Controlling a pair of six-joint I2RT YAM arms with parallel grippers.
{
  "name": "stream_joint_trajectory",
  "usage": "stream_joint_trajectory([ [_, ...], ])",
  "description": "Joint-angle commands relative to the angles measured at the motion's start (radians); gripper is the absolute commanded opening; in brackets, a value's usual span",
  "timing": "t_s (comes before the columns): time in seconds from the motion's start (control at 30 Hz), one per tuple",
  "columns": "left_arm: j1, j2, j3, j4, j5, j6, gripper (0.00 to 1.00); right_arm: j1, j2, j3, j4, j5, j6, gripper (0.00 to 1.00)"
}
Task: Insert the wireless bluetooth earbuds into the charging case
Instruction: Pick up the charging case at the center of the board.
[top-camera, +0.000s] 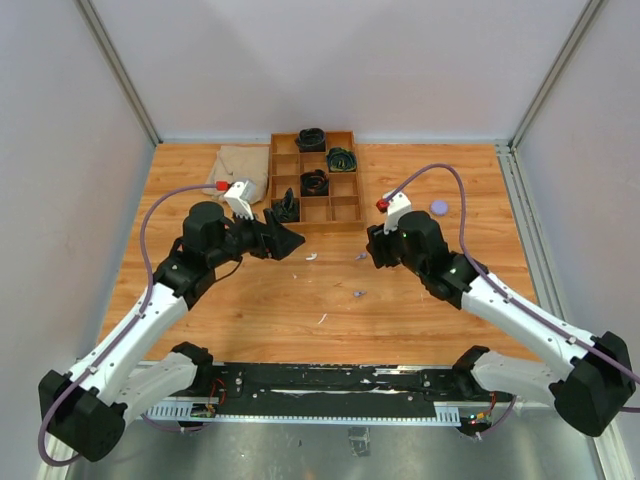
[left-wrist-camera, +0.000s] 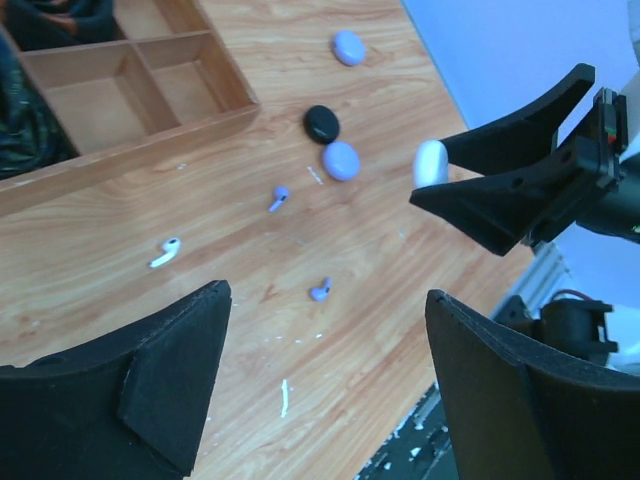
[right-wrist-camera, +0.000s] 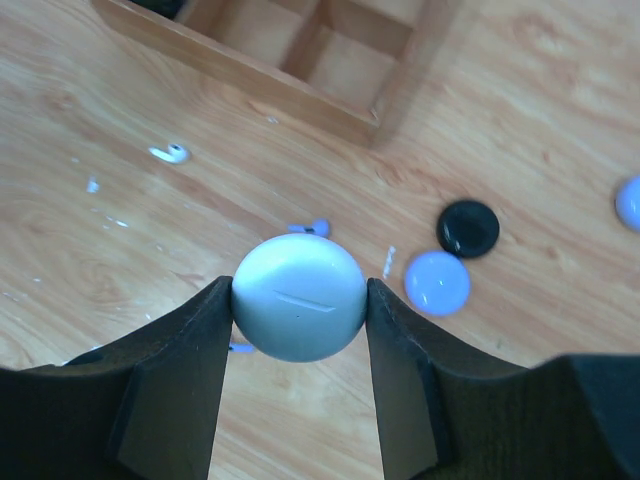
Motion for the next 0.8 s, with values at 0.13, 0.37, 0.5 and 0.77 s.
stream_joint_trajectory([
  [0.13, -0.035, 0.044, 0.011, 0.132, 0.125, -0.103, 0.8, 0.2, -0.066, -0.07, 0.266, 0.104, -0.188, 0.43],
  [0.37, -0.094, 0.086, 0.012, 0.179, 0.117, -0.118, 0.77, 0.324, -0.066, -0.1, 0.392, 0.121, -0.331, 0.43],
  [0.5, -0.125, 0.115, 0.015, 0.207, 0.118, -0.129, 0.74, 0.366, -0.056, -0.105, 0.44, 0.096, -0.378, 0.43],
  [0.77, -0.179, 0.156, 0.016, 0.247, 0.117, -0.142, 0.67, 0.397, -0.043, -0.121, 0.514, 0.04, -0.427, 0.44],
])
